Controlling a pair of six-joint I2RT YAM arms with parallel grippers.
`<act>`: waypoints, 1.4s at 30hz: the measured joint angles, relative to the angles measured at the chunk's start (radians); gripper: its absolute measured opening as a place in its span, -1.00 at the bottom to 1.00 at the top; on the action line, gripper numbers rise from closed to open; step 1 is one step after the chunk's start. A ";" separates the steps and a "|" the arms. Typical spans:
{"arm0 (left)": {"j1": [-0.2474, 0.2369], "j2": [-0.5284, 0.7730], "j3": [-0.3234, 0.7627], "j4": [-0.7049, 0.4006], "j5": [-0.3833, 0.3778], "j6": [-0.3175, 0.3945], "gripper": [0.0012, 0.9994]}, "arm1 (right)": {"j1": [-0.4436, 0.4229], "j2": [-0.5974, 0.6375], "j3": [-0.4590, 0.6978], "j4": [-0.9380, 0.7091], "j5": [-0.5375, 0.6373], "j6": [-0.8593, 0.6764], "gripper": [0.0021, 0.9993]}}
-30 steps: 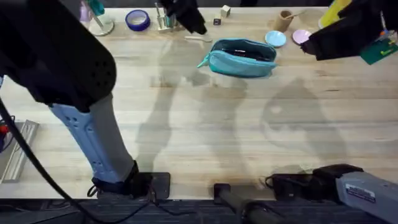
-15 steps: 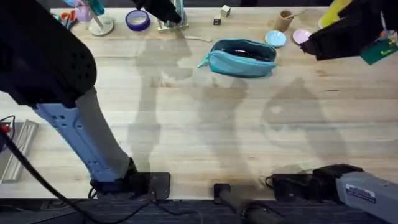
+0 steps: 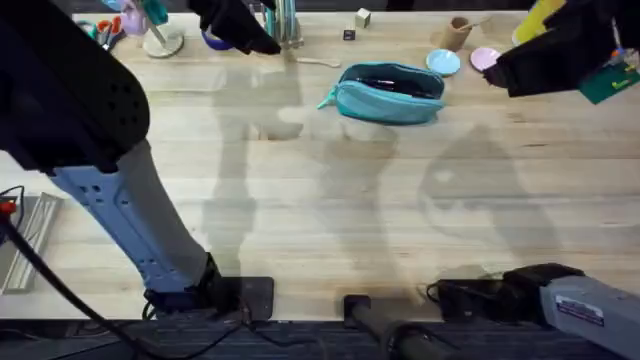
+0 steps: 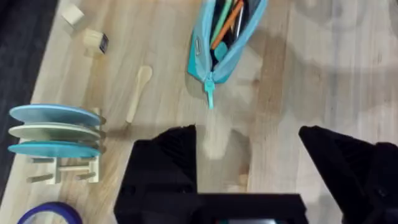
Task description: Unzip the bag, pick up the pens from the table one at a time and place them inside, then zip the bag closed.
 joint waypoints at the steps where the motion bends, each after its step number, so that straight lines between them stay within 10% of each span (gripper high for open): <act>1: 0.011 0.000 0.000 0.000 0.012 0.011 0.99 | 0.000 0.000 0.000 0.000 0.000 0.000 1.00; 10: 0.107 0.000 -0.072 0.000 0.091 0.054 0.99 | 0.000 0.000 0.000 0.000 0.000 0.000 1.00; 42: 0.197 -0.257 -0.636 0.181 0.153 0.307 0.99 | 0.000 0.000 0.000 0.000 0.000 0.000 1.00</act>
